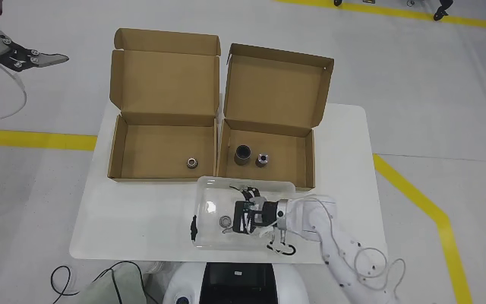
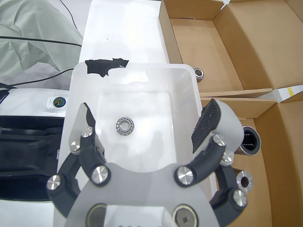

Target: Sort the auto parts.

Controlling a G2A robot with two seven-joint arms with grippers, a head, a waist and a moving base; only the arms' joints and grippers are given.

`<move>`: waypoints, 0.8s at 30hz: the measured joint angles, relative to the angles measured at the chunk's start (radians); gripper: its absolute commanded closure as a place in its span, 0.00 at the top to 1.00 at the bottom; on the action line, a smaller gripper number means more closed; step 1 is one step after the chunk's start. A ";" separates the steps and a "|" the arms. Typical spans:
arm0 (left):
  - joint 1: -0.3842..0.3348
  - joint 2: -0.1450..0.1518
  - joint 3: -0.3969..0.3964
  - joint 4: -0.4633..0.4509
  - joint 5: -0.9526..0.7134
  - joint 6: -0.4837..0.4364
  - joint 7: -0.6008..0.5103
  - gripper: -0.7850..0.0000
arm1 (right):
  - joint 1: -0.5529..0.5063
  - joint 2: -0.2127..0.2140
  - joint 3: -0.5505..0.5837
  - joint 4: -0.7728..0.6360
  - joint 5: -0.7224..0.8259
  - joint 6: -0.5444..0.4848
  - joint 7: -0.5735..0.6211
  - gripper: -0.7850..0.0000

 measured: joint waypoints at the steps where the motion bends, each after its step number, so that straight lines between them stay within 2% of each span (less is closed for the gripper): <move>1: 0.000 0.000 0.000 0.000 0.000 0.000 0.000 1.00 | 0.004 0.000 -0.006 0.012 -0.005 0.004 -0.006 0.91; 5: 0.000 0.000 0.000 0.000 0.000 0.000 0.000 1.00 | 0.023 0.001 -0.034 0.060 -0.023 0.023 -0.020 0.81; 8: 0.000 0.000 0.000 0.000 0.000 0.000 0.000 1.00 | 0.033 0.000 -0.056 0.090 -0.030 0.041 -0.029 0.77; 18: 0.000 0.000 0.000 0.000 0.000 0.000 0.000 1.00 | 0.063 0.002 -0.113 0.145 -0.068 0.061 -0.024 0.75; 24: 0.000 0.000 0.000 0.000 0.000 0.000 0.000 1.00 | 0.083 0.009 -0.129 0.156 -0.092 0.038 -0.031 0.66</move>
